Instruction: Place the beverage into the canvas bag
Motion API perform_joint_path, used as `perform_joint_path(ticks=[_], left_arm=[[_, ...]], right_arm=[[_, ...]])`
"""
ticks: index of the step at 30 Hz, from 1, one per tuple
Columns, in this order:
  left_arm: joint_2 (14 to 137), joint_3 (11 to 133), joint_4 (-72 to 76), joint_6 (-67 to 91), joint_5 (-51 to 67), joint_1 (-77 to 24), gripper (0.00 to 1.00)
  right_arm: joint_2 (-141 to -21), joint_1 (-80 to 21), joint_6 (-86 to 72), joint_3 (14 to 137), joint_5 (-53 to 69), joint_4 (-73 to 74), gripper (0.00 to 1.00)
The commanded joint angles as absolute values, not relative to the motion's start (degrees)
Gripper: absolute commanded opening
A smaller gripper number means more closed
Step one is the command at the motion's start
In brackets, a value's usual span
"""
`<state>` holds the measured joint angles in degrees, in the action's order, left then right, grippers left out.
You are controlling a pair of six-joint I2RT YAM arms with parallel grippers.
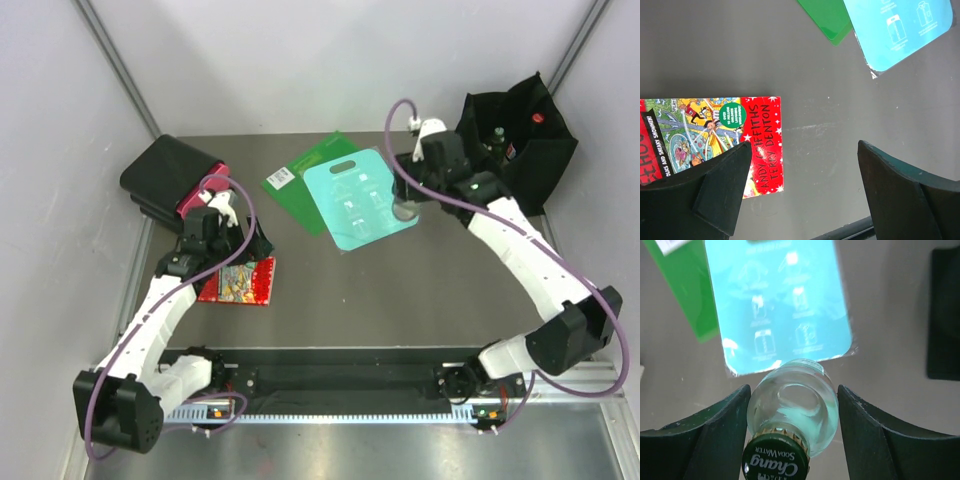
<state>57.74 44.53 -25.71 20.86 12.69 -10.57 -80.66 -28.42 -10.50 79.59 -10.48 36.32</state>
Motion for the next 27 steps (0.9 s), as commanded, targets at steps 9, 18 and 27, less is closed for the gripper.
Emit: perform_joint_path(ticks=[9, 18, 27], left_arm=[[54.9, 44.0, -23.3, 20.7, 13.9, -10.7, 0.91], [54.9, 43.9, -22.9, 20.8, 14.8, -10.8, 0.91], [54.6, 43.6, -22.6, 20.8, 15.4, -11.1, 0.91]], right_arm=[[-86.4, -12.3, -6.2, 109.8, -7.7, 37.8, 0.00], [-94.5, -1.2, -6.1, 125.2, -6.6, 36.3, 0.00], [-99.5, 6.8, -6.8, 130.1, -5.9, 31.0, 0.00]])
